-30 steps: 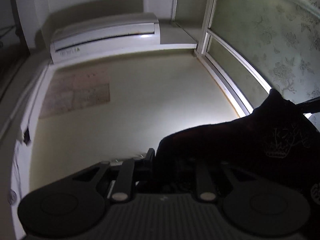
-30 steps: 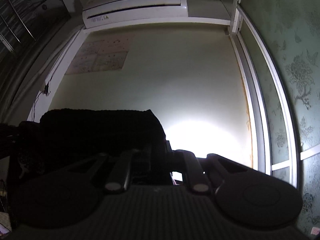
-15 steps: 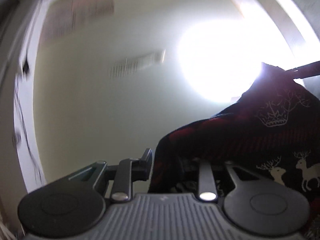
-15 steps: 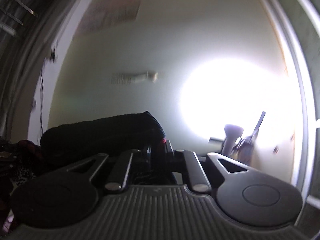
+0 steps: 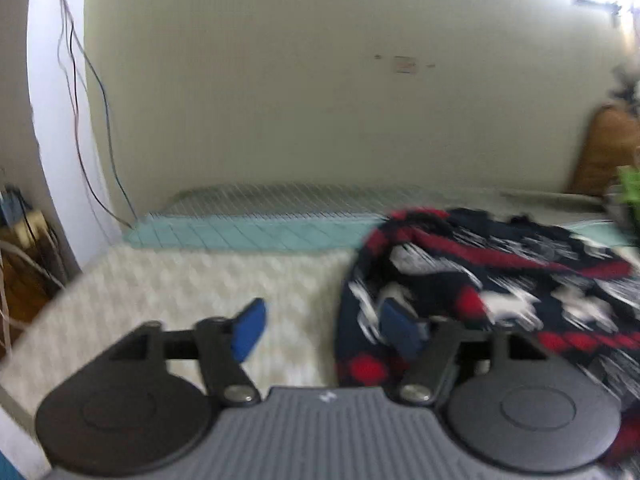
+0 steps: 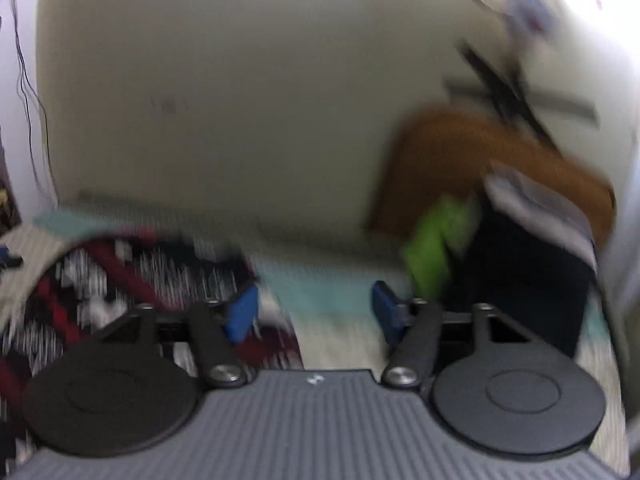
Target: Fold small clothes
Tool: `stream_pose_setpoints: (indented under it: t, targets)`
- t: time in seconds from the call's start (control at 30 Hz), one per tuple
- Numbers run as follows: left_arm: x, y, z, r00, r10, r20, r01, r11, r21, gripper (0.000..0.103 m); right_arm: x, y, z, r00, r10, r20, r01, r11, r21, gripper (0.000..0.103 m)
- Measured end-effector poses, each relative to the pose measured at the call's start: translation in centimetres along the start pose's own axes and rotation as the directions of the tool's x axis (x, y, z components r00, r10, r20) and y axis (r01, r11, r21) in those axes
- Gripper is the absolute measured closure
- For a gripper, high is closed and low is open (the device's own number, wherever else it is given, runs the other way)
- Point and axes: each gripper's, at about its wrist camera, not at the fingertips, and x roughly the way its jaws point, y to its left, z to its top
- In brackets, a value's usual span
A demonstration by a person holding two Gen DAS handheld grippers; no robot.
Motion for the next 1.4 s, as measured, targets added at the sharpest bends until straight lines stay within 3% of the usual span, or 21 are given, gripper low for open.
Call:
stream_pose_setpoints:
  t: [0.07,0.17,0.2,0.3,0.37,0.43,0.47,0.53,0.57,0.6,0.67,0.7,0.73,0.87,1.03,1.13,1.2,1.23,1.27,1.33,1.4]
  targets:
    - [-1.8,0.1,-1.4,0.998,-0.059,0.001,0.059,0.998,-0.012,0.010,-1.9,-0.2,-3.1,0.997,0.002,-0.073,0.000,1.000,0.028,0.029]
    - [-5.5,-1.5,-1.3,0.990,-0.143,-0.012,0.143,0.990,0.017,0.009,-3.8,0.7,-8.1,0.990,-0.021,-0.139,0.023,1.000,0.013,0.030]
    - [-6.2,-2.3,-1.7,0.987,-0.157,-0.023,0.157,0.987,0.032,0.008,-4.1,1.5,-9.2,0.987,-0.040,-0.157,0.038,0.999,-0.013,0.037]
    - [-6.5,-4.7,-3.0,0.989,-0.139,-0.058,0.145,0.983,0.114,0.012,-5.7,4.0,-9.9,0.988,-0.093,-0.122,0.082,0.992,-0.094,0.093]
    - [-6.6,-5.5,-3.6,0.990,-0.120,-0.071,0.129,0.981,0.147,0.012,-6.5,4.5,-11.5,0.971,-0.238,-0.030,0.228,0.954,-0.193,0.093]
    - [-7.5,-5.7,-3.6,0.992,-0.108,-0.068,0.117,0.983,0.145,0.012,-8.1,3.9,-10.3,0.898,-0.426,0.108,0.439,0.861,-0.258,0.093]
    - [-7.8,-5.5,-3.7,0.993,-0.100,-0.067,0.109,0.984,0.138,0.012,-8.9,3.2,-9.6,0.835,-0.518,0.188,0.551,0.789,-0.272,0.095]
    - [-8.2,-5.2,-3.7,0.995,-0.071,-0.076,0.081,0.988,0.131,0.012,-8.2,2.0,-9.1,0.600,-0.730,0.328,0.800,0.531,-0.279,0.089]
    - [-8.4,-5.1,-3.8,0.995,-0.054,-0.080,0.064,0.989,0.131,0.013,-9.3,1.5,-8.4,0.604,-0.740,0.297,0.796,0.541,-0.269,0.089]
    - [-8.5,-4.9,-3.9,0.995,-0.043,-0.085,0.054,0.990,0.130,0.015,-11.2,1.3,-8.1,0.684,-0.685,0.250,0.729,0.653,-0.204,0.089]
    - [-8.7,-4.6,-4.3,0.994,-0.037,-0.102,0.049,0.991,0.123,0.021,-15.4,1.9,-8.6,0.900,-0.403,0.167,0.408,0.913,0.006,0.087]
    - [-8.7,-4.5,-4.4,0.993,-0.040,-0.114,0.054,0.992,0.117,0.025,-16.2,2.4,-9.3,0.972,-0.214,0.099,0.206,0.975,0.081,0.074]
    - [-8.8,-4.5,-4.5,0.990,-0.050,-0.131,0.064,0.992,0.105,0.026,-16.7,3.3,-10.2,0.997,-0.052,0.048,0.045,0.989,0.137,0.058]
    - [-10.7,-5.3,-5.1,0.981,-0.131,-0.144,0.148,0.983,0.110,0.012,-16.2,11.2,-15.0,0.982,0.176,-0.065,-0.168,0.979,0.117,0.053]
    - [-12.6,-6.7,-7.1,0.981,-0.080,-0.178,0.117,0.971,0.208,0.013,-13.2,20.1,-16.9,0.908,0.382,-0.172,-0.342,0.913,0.223,0.042]
    - [-13.7,-7.0,-8.2,0.980,-0.099,-0.174,0.136,0.968,0.213,0.047,-14.1,23.1,-17.4,0.894,0.419,-0.157,-0.384,0.899,0.210,0.038]
    - [-13.9,-7.4,-8.2,0.979,-0.121,-0.164,0.154,0.966,0.208,0.091,-13.4,24.7,-17.6,0.890,0.435,-0.137,-0.402,0.891,0.213,0.055]
    - [-13.8,-7.8,-8.2,0.986,-0.076,-0.149,0.111,0.963,0.245,0.093,-13.4,25.5,-17.7,0.898,0.416,-0.141,-0.386,0.901,0.200,0.085]
    - [-13.7,-7.8,-8.2,0.987,-0.073,-0.145,0.109,0.959,0.263,0.094,-12.7,26.5,-17.7,0.914,0.379,-0.144,-0.351,0.918,0.186,0.092]
    - [-13.4,-7.2,-7.5,0.989,-0.043,-0.139,0.079,0.961,0.264,0.095,-13.1,26.8,-17.3,0.928,0.350,-0.127,-0.329,0.931,0.158,0.093]
    - [-13.5,-6.1,-6.5,0.993,0.079,-0.089,-0.050,0.956,0.288,0.095,-14.4,26.0,-16.3,0.961,0.271,-0.061,-0.265,0.960,0.092,0.093]
